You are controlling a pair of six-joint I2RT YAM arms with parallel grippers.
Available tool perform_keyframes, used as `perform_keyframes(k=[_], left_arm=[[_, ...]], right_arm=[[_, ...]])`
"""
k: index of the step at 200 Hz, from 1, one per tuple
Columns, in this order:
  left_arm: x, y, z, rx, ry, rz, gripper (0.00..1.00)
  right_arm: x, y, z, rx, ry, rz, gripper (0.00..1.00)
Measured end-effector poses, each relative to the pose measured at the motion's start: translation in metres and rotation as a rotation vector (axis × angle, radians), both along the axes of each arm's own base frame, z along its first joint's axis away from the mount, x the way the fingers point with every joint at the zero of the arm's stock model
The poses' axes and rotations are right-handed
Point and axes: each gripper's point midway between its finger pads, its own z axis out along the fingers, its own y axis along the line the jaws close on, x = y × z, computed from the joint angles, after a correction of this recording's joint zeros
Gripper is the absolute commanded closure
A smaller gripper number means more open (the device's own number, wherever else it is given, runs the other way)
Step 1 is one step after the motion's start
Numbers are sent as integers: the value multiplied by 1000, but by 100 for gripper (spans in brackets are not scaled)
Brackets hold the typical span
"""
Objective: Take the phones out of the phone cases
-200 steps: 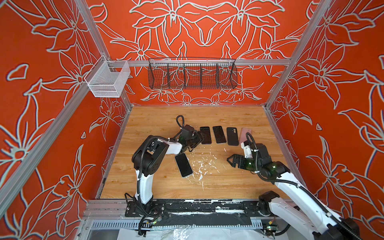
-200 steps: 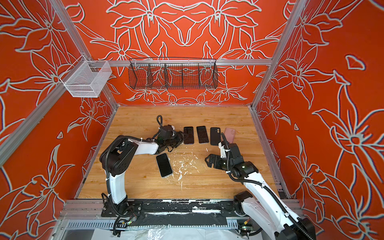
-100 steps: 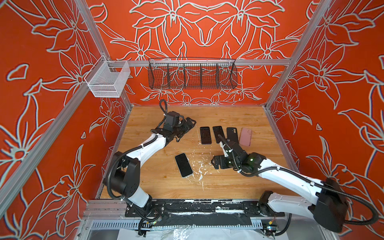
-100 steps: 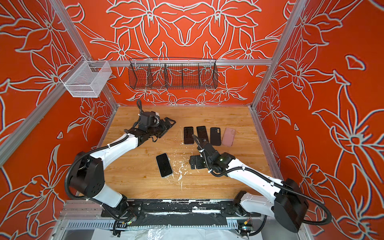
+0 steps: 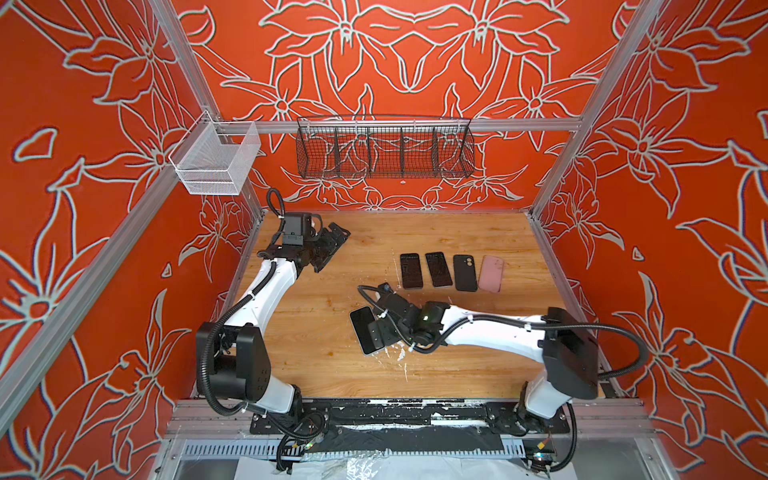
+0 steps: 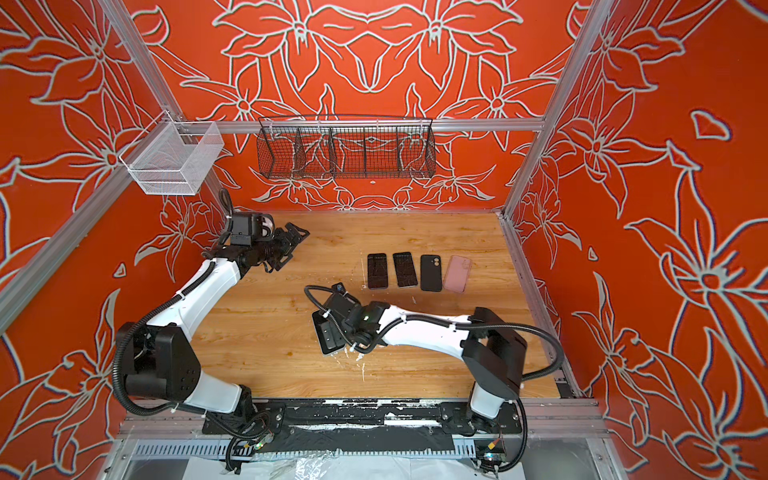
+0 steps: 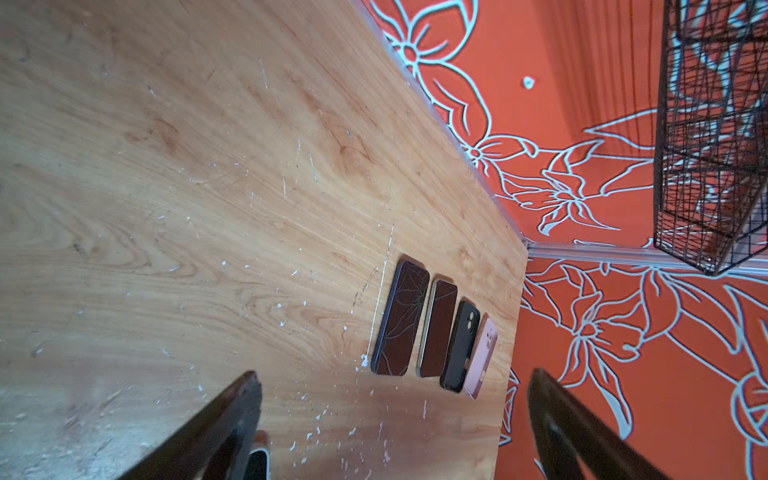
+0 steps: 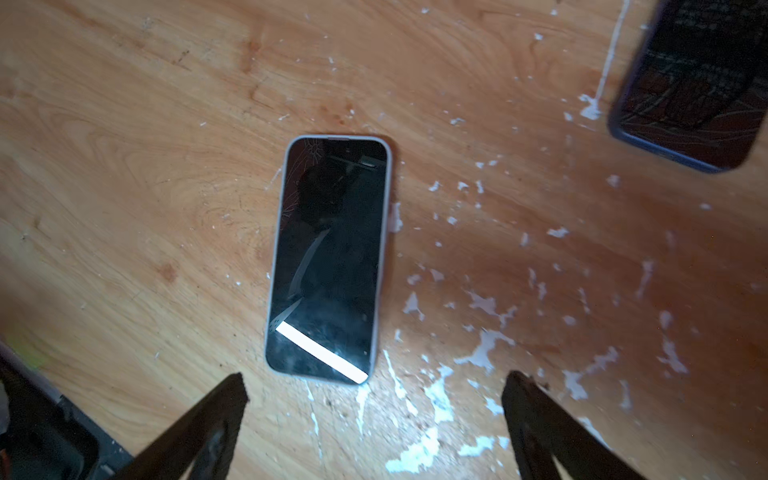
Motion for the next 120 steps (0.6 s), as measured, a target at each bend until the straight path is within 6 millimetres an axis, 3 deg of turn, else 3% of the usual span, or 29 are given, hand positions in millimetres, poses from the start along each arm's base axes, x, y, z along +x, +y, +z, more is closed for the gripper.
perform_keyframes(k=[29,58,120], left_arm=[[2,23,0,-26,7,50,2],[2,54,3,-46,0,133,2],[-1,48,5,-82,-7,119,2]], right_arm=[[-4,22,-20,-40,15,23,2],[-4,29,-36,-72,31,25,2],[-4,29,-56,-123,60,13,2]])
